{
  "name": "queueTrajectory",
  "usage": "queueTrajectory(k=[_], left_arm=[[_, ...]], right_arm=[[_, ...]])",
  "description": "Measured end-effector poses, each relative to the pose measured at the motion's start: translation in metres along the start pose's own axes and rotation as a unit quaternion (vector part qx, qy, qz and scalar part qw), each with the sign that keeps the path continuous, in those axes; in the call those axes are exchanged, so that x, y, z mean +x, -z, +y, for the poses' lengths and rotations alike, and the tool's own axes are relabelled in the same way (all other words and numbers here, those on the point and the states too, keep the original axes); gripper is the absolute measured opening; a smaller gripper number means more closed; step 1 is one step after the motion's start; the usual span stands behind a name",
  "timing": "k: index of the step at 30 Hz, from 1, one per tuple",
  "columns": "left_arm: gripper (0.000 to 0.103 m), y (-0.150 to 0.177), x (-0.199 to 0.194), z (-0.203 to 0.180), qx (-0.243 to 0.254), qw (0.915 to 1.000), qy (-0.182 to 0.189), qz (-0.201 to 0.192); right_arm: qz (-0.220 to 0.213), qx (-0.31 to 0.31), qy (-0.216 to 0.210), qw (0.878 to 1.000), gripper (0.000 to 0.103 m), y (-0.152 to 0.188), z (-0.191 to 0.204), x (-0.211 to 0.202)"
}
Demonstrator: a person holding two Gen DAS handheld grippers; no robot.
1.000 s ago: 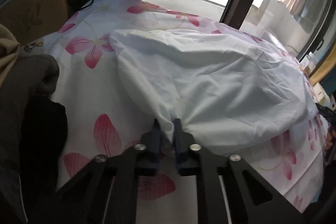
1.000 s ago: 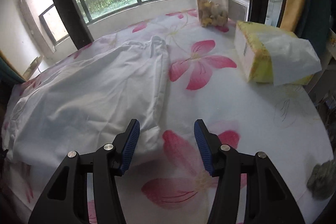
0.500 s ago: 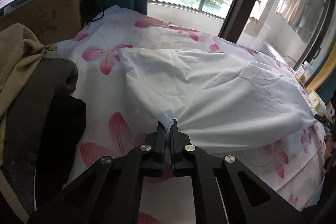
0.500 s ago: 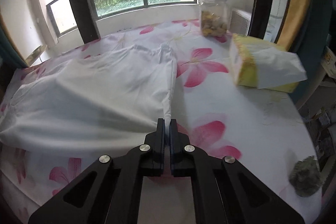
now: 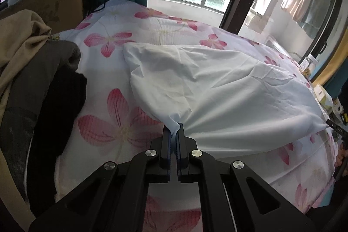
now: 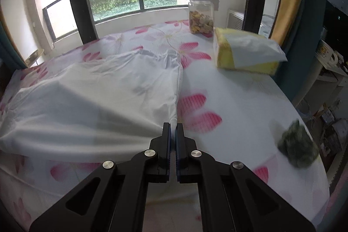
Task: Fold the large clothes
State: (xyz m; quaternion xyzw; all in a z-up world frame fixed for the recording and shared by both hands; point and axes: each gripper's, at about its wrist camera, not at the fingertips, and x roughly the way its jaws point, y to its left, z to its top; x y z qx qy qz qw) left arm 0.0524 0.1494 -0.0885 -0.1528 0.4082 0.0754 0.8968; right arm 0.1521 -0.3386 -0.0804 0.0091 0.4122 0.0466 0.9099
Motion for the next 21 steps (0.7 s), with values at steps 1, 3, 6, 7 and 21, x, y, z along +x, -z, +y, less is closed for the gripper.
queueTrajectory(k=[1,3,6,7,21], left_arm=[[0.004,0.002,-0.001,0.000,0.001,1.0000,0.000,0.001],[0.004,0.005,-0.001,-0.001,0.004,1.0000,-0.001,0.003],[0.004,0.011,-0.001,-0.001,0.013,0.9999,0.000,0.011],[0.004,0.013,0.000,-0.001,0.014,0.9998,0.000,0.015],[0.030,0.007,-0.026,0.002,-0.021,0.9998,-0.003,-0.007]], right_arm=[[0.004,0.003,0.001,1.000,0.002,0.005,-0.002,-0.001],[0.008,0.008,0.002,1.000,0.002,0.012,-0.005,-0.003],[0.010,0.014,0.005,1.000,0.002,0.020,-0.010,-0.006],[0.011,0.016,0.006,1.000,0.002,0.022,-0.011,-0.006],[0.006,0.028,0.006,1.000,0.002,0.023,-0.019,-0.009]])
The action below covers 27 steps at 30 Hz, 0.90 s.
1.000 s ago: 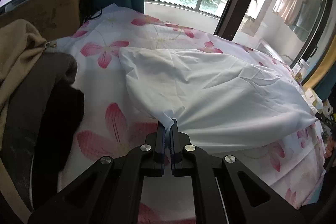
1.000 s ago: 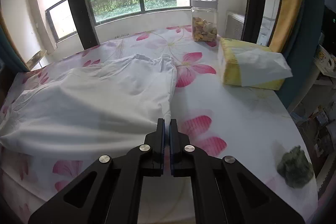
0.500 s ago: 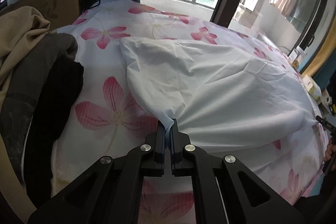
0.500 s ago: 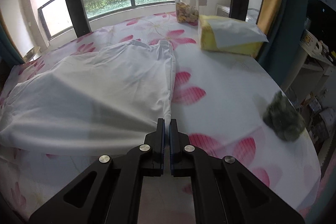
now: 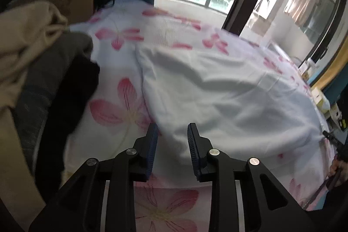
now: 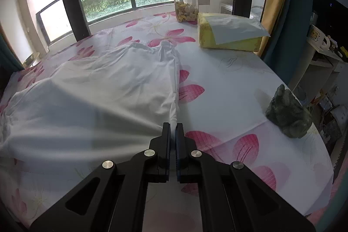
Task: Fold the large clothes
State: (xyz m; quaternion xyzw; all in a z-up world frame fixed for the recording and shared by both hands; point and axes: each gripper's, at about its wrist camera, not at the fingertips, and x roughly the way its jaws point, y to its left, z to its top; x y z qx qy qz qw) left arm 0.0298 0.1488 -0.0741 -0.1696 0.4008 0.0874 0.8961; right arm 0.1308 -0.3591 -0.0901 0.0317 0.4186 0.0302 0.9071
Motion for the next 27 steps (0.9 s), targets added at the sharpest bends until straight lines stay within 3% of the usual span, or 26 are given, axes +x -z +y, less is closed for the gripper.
queueTrajectory(k=[4,7,14,21,23,24,25,27], left_arm=[[0.039,-0.011,-0.014,-0.023,0.025,0.9993,0.000,-0.027],[0.042,-0.018,-0.011,-0.047,0.044,0.9982,0.020,-0.035],[0.044,-0.018,0.026,-0.093,0.075,0.9952,0.063,-0.009],[0.044,-0.017,0.050,-0.110,0.066,0.9948,0.075,0.021],[0.044,-0.020,0.049,-0.114,0.067,0.9951,0.071,0.016],[0.045,-0.023,0.047,-0.114,0.066,0.9952,0.071,0.013],[0.047,-0.024,0.046,-0.116,0.066,0.9953,0.071,0.010],[0.051,-0.028,0.044,-0.123,0.068,0.9951,0.072,0.002]], right_arm=[[0.001,0.000,-0.005,1.000,0.002,-0.001,-0.001,0.001],[0.004,0.001,-0.010,1.000,0.002,0.001,-0.002,0.002],[0.001,0.011,-0.019,1.000,0.003,0.003,-0.007,0.004],[0.013,0.018,-0.015,1.000,0.008,-0.003,-0.009,0.006],[0.006,0.023,-0.015,1.000,0.013,-0.009,-0.011,0.002],[0.000,0.024,-0.011,1.000,0.024,-0.012,-0.012,0.000],[-0.007,0.025,-0.011,1.000,0.043,-0.015,-0.013,-0.004],[-0.020,0.029,-0.024,0.999,0.065,-0.020,-0.015,-0.009]])
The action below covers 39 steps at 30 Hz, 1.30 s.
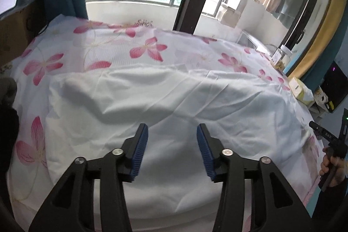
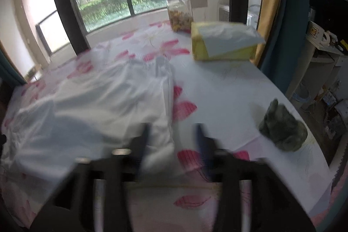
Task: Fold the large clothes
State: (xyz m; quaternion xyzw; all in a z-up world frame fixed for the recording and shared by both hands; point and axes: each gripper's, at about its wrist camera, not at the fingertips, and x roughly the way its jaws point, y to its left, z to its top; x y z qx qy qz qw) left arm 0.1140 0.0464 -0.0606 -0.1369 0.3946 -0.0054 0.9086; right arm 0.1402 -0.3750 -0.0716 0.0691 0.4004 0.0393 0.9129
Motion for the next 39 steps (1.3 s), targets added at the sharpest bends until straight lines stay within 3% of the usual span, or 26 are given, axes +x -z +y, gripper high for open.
queueTrajectory(k=[6,14,16,21,27,37,39], left_arm=[[0.053,-0.006,-0.001,-0.027,0.030,0.9991,0.029,-0.013],[0.053,-0.005,0.012,-0.045,0.052,0.9966,0.063,-0.006],[0.053,-0.004,0.017,-0.047,0.061,0.9959,0.066,-0.003],[0.053,0.000,0.036,-0.044,0.068,0.9951,0.069,0.020],[0.054,0.011,0.056,-0.041,0.064,0.9939,0.075,0.049],[0.054,0.014,0.057,-0.038,0.049,0.9944,0.084,0.041],[0.053,0.015,0.058,-0.039,0.047,0.9947,0.083,0.038]], right_arm=[[0.000,-0.010,-0.025,1.000,0.066,0.000,0.010,-0.009],[0.058,-0.009,-0.066,0.996,0.067,0.026,0.036,-0.001],[0.069,-0.009,-0.075,0.995,0.075,0.030,0.041,0.001],[0.094,-0.005,-0.099,0.991,0.085,0.040,0.054,0.007],[0.070,0.035,-0.121,0.990,0.091,0.039,0.063,0.014],[0.060,0.075,-0.170,0.981,0.092,0.018,0.082,0.040],[0.063,0.096,-0.193,0.974,0.092,0.013,0.083,0.045]])
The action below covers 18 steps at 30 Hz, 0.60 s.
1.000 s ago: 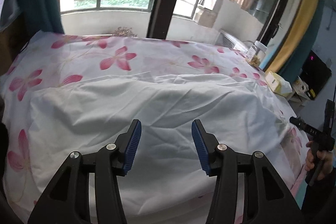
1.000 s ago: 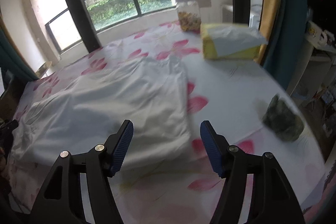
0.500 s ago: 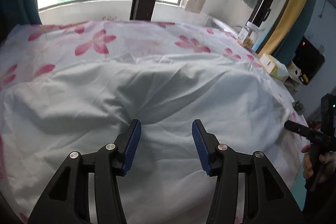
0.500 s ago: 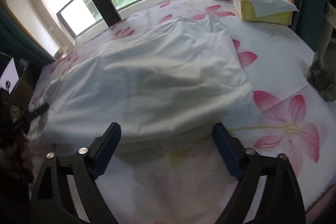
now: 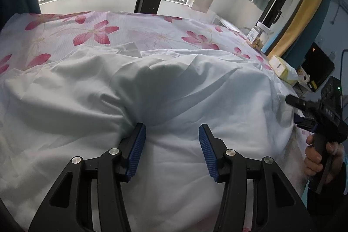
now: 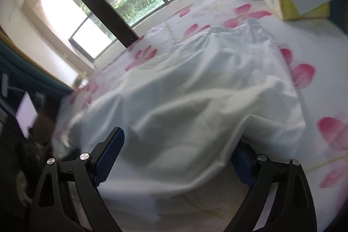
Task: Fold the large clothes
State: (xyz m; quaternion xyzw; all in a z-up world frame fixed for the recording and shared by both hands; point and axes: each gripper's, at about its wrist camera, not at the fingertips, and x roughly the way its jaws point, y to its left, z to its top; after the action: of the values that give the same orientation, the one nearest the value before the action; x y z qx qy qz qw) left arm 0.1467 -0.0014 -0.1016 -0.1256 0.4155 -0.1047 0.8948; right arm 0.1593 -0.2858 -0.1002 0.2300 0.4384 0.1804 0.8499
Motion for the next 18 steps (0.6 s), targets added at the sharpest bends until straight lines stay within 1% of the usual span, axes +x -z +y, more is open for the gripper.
queueTrajectory(k=[2,3,5,8,9,10,11,12,13,14,15,18], left_arm=[[0.053,0.001,0.001,-0.003,0.008,0.9999,-0.007,0.000],[0.053,0.001,0.001,-0.005,0.013,0.9998,-0.011,0.000],[0.053,0.001,0.002,-0.008,0.020,0.9996,-0.018,0.000],[0.053,0.002,0.003,-0.008,0.017,0.9996,-0.021,-0.002],[0.053,0.002,0.003,-0.008,0.015,0.9997,-0.021,-0.003],[0.053,0.002,0.002,-0.008,0.014,0.9997,-0.021,-0.003],[0.053,0.002,0.003,-0.008,0.013,0.9998,-0.017,-0.003],[0.053,0.001,0.003,-0.009,0.013,0.9998,-0.014,-0.003],[0.053,0.001,0.003,-0.013,0.019,0.9996,-0.018,-0.002],[0.053,0.000,0.004,-0.018,0.031,0.9992,-0.027,0.001],[0.053,-0.001,0.004,-0.025,0.048,0.9982,-0.037,0.003],[0.053,-0.005,0.003,-0.042,0.071,0.9973,-0.019,0.000]], right_arm=[[-0.005,0.018,-0.019,1.000,0.092,-0.003,-0.001,0.006],[-0.015,0.016,-0.019,1.000,0.092,-0.003,0.001,0.009],[-0.028,0.007,-0.008,1.000,0.092,-0.004,0.006,0.013],[-0.034,-0.008,0.023,0.999,0.092,-0.008,0.016,0.021],[-0.036,-0.013,0.031,0.999,0.085,-0.008,0.018,0.023],[-0.036,-0.026,0.050,0.998,0.062,-0.008,0.023,0.026],[-0.031,-0.035,0.057,0.997,0.049,-0.008,0.023,0.028],[-0.022,-0.040,0.051,0.998,0.033,-0.007,0.025,0.032],[-0.020,-0.042,0.049,0.998,0.021,-0.006,0.024,0.033],[-0.016,-0.049,0.048,0.998,0.018,-0.005,0.026,0.035],[-0.016,-0.056,0.051,0.997,0.017,-0.004,0.029,0.036],[-0.026,-0.084,0.073,0.994,0.015,-0.002,0.039,0.033]])
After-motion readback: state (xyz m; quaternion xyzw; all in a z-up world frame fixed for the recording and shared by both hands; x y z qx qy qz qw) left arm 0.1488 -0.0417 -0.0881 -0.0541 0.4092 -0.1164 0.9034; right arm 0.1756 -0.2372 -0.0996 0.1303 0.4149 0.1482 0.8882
